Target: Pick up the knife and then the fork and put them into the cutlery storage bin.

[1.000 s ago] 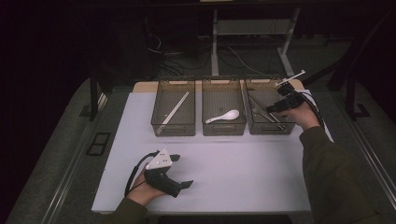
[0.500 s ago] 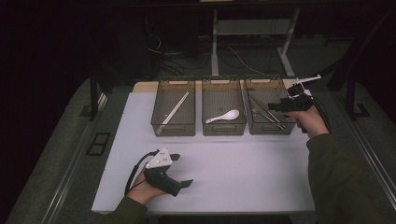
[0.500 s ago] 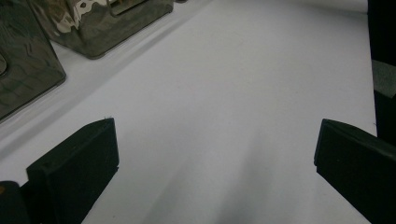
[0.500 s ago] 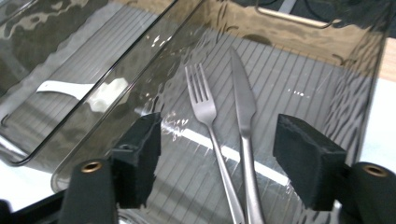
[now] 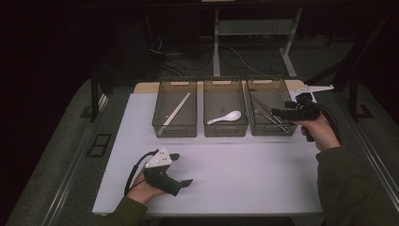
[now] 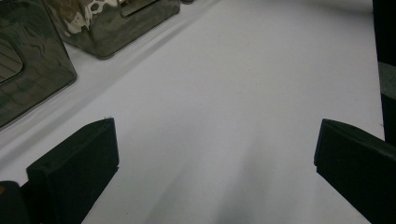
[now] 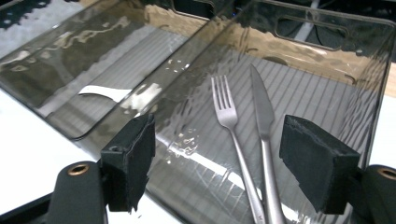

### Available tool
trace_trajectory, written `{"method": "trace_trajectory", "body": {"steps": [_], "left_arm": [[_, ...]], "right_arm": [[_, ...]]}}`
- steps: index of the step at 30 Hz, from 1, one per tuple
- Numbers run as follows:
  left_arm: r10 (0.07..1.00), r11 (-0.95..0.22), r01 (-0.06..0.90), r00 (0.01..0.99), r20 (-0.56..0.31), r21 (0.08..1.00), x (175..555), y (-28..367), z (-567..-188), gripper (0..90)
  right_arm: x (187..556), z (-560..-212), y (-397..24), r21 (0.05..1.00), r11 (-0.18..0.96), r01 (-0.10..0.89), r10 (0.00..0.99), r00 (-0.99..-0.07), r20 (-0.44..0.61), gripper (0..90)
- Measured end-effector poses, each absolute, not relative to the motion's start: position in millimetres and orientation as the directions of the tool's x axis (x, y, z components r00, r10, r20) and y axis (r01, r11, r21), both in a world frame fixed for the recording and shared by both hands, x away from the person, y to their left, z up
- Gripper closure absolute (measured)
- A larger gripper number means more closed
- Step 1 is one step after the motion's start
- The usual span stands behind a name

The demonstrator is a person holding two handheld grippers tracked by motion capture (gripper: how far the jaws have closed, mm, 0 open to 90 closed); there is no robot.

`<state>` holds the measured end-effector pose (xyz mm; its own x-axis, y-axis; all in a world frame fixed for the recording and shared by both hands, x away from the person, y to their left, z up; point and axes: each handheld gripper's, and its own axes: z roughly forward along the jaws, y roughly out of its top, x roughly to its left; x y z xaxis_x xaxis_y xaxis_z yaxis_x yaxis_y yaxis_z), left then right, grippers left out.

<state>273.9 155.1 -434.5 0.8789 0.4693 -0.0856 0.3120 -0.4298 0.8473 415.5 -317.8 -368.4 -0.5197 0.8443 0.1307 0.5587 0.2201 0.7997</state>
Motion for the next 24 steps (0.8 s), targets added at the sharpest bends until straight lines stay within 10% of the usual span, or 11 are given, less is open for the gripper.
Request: {"method": "trace_trajectory", "body": {"steps": [24], "left_arm": [[0.468, -0.442, 0.304, 0.881, -0.072, 0.844, 273, 158, -433, 0.0]], "right_arm": [[357, -379, -293, 0.853, 0.253, 0.457, 0.773, -0.625, 0.106, 19.7]]}}
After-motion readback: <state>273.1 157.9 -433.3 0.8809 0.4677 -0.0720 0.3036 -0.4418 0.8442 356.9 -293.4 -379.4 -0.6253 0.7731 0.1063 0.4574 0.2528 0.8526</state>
